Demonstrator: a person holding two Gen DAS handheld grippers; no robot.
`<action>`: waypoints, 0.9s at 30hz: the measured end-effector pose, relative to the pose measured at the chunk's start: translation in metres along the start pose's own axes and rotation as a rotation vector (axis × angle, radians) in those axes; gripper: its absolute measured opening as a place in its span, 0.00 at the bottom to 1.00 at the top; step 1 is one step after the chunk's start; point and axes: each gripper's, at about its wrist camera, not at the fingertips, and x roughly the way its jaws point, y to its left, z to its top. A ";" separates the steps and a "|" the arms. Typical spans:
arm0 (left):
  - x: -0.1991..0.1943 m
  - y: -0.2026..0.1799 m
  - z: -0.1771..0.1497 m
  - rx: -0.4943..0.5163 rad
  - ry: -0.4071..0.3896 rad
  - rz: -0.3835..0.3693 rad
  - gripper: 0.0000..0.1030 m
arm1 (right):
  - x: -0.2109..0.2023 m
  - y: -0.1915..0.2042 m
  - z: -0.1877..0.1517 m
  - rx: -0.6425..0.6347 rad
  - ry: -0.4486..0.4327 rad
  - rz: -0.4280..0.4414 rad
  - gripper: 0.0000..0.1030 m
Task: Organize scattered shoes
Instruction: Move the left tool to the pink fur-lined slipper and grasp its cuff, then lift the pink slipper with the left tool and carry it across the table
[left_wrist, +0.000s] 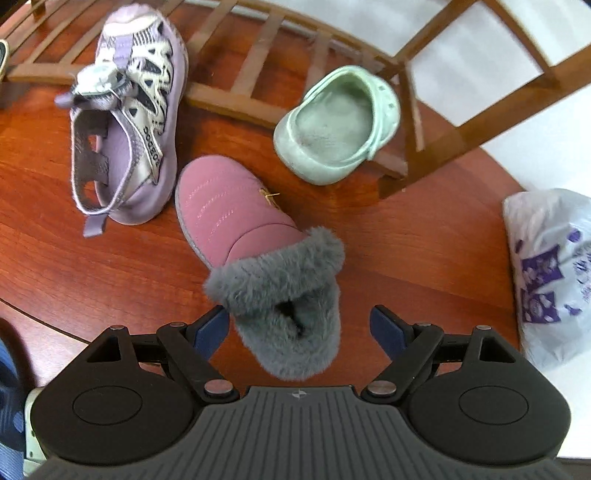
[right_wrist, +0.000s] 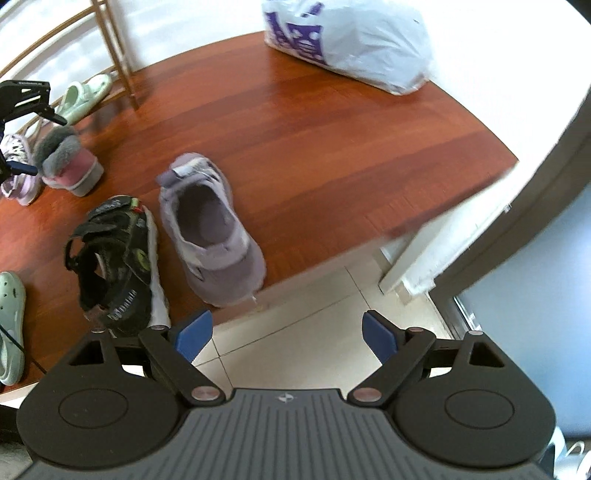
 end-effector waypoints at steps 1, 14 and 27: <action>0.005 -0.002 0.001 0.000 0.008 0.013 0.82 | 0.000 -0.001 -0.001 0.007 0.001 -0.002 0.89; 0.032 0.002 -0.007 0.035 0.028 0.090 0.66 | -0.004 -0.013 -0.023 0.088 0.005 -0.015 0.90; 0.005 0.033 -0.012 0.195 0.055 0.120 0.61 | 0.004 0.007 -0.004 0.024 -0.003 0.023 0.90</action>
